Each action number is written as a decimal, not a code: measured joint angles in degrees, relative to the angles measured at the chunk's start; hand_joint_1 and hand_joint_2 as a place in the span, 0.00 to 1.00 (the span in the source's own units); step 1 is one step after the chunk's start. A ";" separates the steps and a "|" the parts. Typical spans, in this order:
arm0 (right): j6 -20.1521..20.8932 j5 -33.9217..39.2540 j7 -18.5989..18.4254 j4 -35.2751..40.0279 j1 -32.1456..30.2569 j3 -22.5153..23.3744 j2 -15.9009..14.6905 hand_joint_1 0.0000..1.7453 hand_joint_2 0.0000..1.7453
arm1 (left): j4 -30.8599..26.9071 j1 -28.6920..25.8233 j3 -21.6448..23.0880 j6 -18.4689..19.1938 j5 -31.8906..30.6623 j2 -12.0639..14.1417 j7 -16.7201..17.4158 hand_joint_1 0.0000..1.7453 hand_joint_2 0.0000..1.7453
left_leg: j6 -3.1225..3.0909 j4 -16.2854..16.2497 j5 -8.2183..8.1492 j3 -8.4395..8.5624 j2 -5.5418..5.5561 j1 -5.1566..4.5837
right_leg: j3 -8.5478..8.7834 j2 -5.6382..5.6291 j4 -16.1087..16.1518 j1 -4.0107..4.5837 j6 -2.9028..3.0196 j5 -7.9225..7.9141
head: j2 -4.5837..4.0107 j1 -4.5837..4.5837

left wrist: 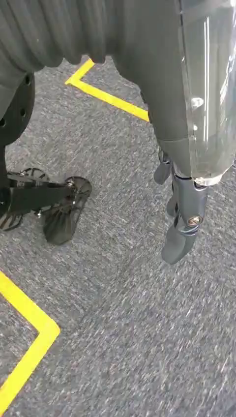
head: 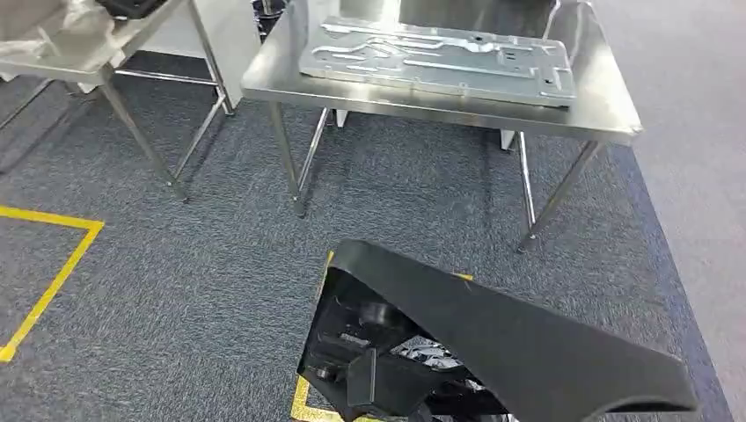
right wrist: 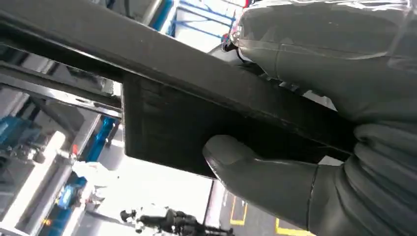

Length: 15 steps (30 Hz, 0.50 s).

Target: Take the parts from the cabinet and place them on the table.

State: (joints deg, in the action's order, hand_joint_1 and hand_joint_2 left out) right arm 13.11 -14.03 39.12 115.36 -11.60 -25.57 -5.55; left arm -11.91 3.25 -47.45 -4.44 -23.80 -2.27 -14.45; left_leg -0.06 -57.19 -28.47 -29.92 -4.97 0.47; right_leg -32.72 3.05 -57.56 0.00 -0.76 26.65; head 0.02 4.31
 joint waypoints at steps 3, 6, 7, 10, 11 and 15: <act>0.53 -0.02 0.00 0.09 -0.07 0.13 0.37 1.00 1.00 | -0.04 0.25 0.07 -0.02 -0.09 0.00 0.00 0.00 1.00 | 0.61 -0.49 -0.44 0.20 -1.30 0.08 | 0.21 -1.84 0.67 -0.71 1.14 -0.50 | 0.00 0.00; 1.14 0.00 -0.02 0.33 0.03 0.15 1.03 1.00 1.00 | -0.04 0.01 0.07 -0.22 -0.13 0.00 0.04 0.00 1.00 | 1.17 -10.06 -6.30 -3.86 3.78 0.41 | 0.33 -3.15 0.77 -0.57 1.85 -0.49 | 0.00 0.04; 1.25 0.04 0.00 0.33 -0.05 0.15 1.11 1.00 1.00 | -0.04 -0.12 0.07 -0.26 -0.15 0.00 0.04 0.00 1.00 | 1.31 -14.23 -7.99 -5.90 4.20 0.41 | 0.33 -3.76 0.73 -0.49 1.93 -0.44 | 0.00 0.04; 0.92 0.15 -0.02 0.33 -0.41 0.15 1.11 1.00 1.00 | -0.04 -0.34 0.07 -0.37 -0.18 0.02 0.04 0.00 1.00 | 1.38 -15.09 -5.66 -7.05 4.42 0.42 | 0.50 -5.31 0.44 -0.38 1.98 -0.24 | 0.00 0.04; 0.63 0.15 -0.02 0.33 -0.45 0.15 1.11 1.00 1.00 | -0.04 -0.26 0.07 -0.35 -0.22 0.02 0.02 0.00 1.00 | 1.29 -10.74 -2.92 -5.27 4.42 0.42 | 0.65 -5.68 0.30 -0.39 1.83 -0.10 | 0.00 0.04; -0.66 -0.04 -0.02 0.35 -0.47 0.15 1.09 1.00 1.00 | -0.04 -0.01 0.07 0.09 -0.46 0.02 -0.11 0.00 1.00 | 0.13 -1.25 0.41 -1.52 5.27 0.21 | 0.31 -6.36 -0.47 -0.08 0.70 0.38 | 0.00 0.02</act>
State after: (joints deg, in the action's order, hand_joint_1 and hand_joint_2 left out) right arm 12.46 -14.08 39.10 115.71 -12.07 -25.42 -4.46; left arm -11.96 3.24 -47.39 -4.35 -24.26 -2.25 -14.56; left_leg 0.07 -58.44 -28.06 -31.44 0.30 0.68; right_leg -32.40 -3.31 -58.03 -0.08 -0.06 27.03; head 0.02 4.33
